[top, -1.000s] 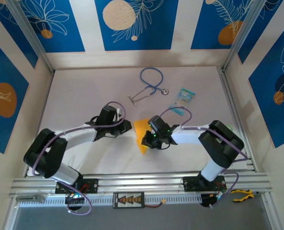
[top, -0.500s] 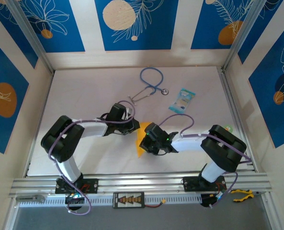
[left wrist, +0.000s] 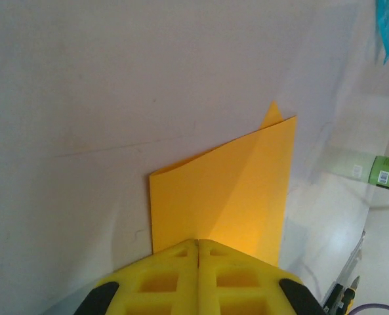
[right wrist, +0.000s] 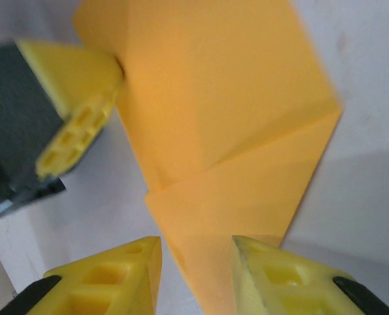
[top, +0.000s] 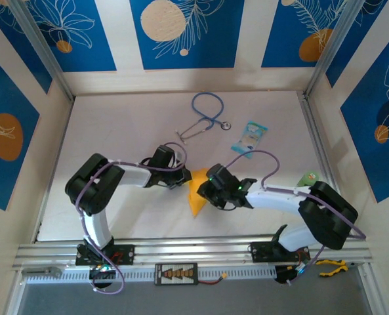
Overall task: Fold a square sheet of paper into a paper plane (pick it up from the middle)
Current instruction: Fold the wing for the fifth time at the center of the table.
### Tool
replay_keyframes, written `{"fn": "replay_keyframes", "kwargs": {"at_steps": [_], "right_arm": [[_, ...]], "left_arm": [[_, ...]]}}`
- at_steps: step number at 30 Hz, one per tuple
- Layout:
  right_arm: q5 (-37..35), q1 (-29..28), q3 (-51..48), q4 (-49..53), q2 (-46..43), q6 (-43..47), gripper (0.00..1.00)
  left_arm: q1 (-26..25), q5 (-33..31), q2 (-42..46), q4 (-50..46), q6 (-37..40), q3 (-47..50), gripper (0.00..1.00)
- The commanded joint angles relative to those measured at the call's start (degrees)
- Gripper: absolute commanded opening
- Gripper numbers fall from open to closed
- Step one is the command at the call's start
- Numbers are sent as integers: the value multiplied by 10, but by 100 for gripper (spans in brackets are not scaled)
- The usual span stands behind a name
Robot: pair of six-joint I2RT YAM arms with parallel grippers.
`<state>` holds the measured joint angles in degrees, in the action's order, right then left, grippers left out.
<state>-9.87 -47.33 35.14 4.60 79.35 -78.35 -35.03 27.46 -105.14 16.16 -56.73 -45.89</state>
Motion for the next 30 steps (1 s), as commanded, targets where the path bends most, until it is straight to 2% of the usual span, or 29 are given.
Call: {"fn": "replay_keyframes", "kwargs": {"at_steps": [1, 6, 11, 18, 30], "right_arm": [[59, 63, -8, 24, -22, 60, 34], [141, 130, -10, 23, -19, 127, 34], [191, 167, -9, 27, 4, 157, 34], [192, 171, -2, 56, 27, 170, 33], [212, 174, -9, 35, 54, 179, 32]], "left_arm": [[-5, 21, -15, 21, 0, 12, 2], [-4, 36, -22, 21, 11, 6, 1], [-5, 41, -19, 4, 26, -2, 1], [-4, 37, -20, 4, 26, 0, 1], [-5, 33, -20, 4, 24, 3, 0]]}}
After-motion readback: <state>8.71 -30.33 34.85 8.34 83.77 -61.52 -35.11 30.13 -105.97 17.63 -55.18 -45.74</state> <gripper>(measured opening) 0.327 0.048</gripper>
